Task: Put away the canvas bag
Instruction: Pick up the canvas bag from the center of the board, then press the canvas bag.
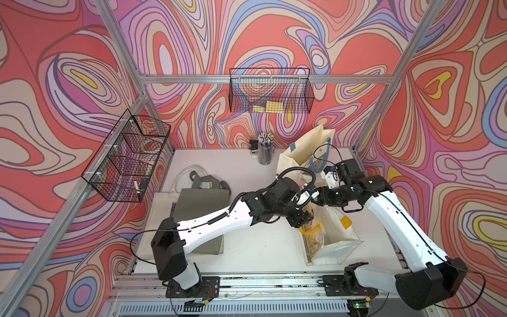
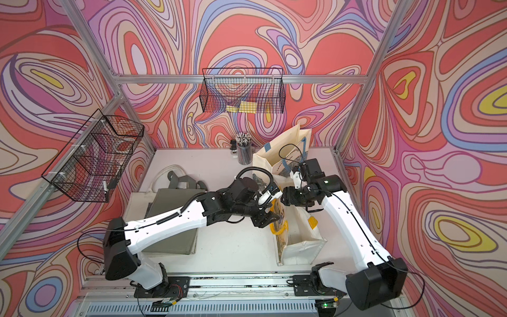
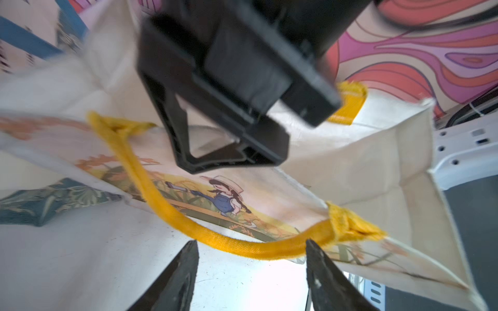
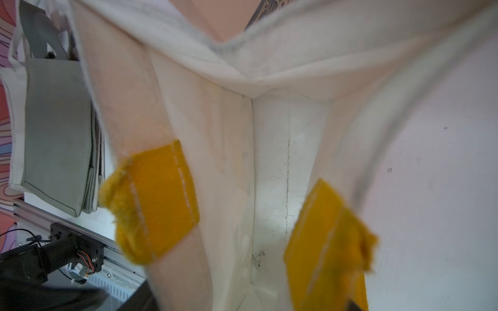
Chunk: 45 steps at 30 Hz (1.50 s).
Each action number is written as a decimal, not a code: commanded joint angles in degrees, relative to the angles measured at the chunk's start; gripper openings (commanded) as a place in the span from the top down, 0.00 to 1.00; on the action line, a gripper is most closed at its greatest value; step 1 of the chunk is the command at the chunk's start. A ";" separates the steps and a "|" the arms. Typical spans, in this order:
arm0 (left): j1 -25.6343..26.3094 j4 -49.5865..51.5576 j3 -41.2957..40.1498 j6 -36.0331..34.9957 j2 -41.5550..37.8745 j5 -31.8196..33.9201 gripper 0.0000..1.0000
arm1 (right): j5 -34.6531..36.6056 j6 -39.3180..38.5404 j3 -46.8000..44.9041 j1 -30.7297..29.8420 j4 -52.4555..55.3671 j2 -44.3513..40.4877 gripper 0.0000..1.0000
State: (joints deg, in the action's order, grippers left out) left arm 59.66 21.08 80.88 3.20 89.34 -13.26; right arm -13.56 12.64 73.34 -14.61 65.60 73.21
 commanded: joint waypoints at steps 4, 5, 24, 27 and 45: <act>-5.36 1.14 -3.09 0.80 -8.35 8.57 0.30 | 4.07 -2.09 4.94 -1.72 1.11 3.92 0.44; -6.74 1.24 -3.89 1.30 -9.48 9.12 0.30 | 4.15 -2.44 5.36 -1.74 1.11 4.18 0.47; -16.27 3.35 -9.07 -11.40 -19.27 5.41 0.24 | -9.66 -13.23 10.71 -1.82 3.39 2.55 1.00; -19.46 3.56 -10.12 -15.35 -21.49 -2.78 0.23 | -14.57 -17.26 11.79 -1.76 3.11 0.68 1.00; -25.47 0.38 -12.04 -23.71 -20.49 -23.46 0.18 | -20.93 -24.79 13.14 -8.59 0.07 1.90 1.00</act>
State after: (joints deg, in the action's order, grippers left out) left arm 34.44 22.90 67.64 -19.03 68.36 -32.97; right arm -31.86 -11.33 86.08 -22.20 68.75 75.88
